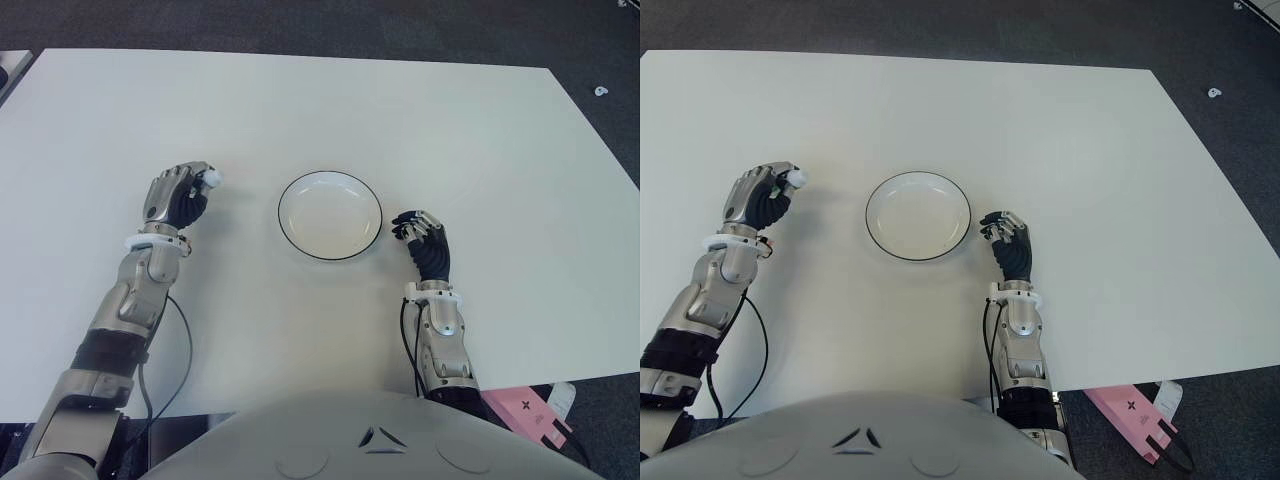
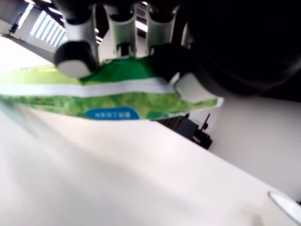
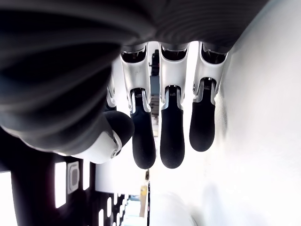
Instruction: Put the toothpaste on the table into the plate.
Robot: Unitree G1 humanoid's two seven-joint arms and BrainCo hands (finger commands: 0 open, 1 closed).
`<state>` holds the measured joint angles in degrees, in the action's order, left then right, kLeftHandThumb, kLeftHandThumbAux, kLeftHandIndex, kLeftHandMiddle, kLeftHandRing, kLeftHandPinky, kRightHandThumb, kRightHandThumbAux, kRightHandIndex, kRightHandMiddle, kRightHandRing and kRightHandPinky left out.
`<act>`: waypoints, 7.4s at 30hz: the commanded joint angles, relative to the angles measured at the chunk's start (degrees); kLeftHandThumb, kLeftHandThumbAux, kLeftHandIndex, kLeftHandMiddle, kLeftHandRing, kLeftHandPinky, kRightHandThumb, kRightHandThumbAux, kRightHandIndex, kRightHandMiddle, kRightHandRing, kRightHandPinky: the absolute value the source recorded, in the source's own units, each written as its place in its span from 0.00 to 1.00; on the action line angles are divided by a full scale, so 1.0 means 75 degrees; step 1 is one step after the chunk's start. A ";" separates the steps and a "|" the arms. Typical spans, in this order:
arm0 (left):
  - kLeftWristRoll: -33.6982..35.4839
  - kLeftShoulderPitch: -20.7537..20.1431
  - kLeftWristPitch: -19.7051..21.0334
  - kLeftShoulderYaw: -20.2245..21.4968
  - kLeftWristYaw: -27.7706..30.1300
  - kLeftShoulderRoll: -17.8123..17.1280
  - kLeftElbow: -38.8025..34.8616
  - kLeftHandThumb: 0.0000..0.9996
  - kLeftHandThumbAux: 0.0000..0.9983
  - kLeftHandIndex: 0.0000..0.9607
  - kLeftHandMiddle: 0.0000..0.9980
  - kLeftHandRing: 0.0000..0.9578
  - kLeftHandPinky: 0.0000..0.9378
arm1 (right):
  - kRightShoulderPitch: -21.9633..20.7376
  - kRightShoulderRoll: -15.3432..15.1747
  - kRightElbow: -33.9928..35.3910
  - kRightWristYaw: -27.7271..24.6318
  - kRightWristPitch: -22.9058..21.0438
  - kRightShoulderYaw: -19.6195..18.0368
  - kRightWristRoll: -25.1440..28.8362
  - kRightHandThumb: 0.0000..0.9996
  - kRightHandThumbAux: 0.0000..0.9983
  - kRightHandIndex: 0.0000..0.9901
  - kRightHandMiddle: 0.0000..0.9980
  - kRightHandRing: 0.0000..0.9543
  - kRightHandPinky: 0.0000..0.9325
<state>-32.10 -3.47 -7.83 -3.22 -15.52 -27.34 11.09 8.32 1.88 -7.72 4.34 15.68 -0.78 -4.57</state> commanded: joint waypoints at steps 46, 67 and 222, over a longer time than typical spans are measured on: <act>-0.0588 -0.2098 -0.1157 -0.1547 0.0516 0.1036 -0.0556 0.86 0.66 0.43 0.54 0.95 0.94 | -0.0182 0.0043 -0.0784 0.0182 -0.0447 0.0065 -0.0054 0.71 0.73 0.43 0.50 0.52 0.53; -0.0545 -0.2701 -0.1432 -0.2597 0.1643 0.1470 0.0753 0.85 0.67 0.42 0.55 0.92 0.92 | -0.0171 0.0061 -0.0779 0.0416 -0.0530 0.0070 -0.0148 0.71 0.73 0.43 0.49 0.51 0.52; 0.0825 0.1886 -0.2420 -0.1631 0.2524 0.0824 -0.2656 0.17 0.44 0.00 0.00 0.00 0.00 | 0.0338 0.0001 -0.0246 -0.0145 -0.0285 0.0091 0.0183 0.71 0.73 0.43 0.50 0.53 0.54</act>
<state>-26.71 10.91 -24.31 -15.95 4.31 -21.46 -10.76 9.25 1.58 -7.27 3.45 15.81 -0.03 -3.99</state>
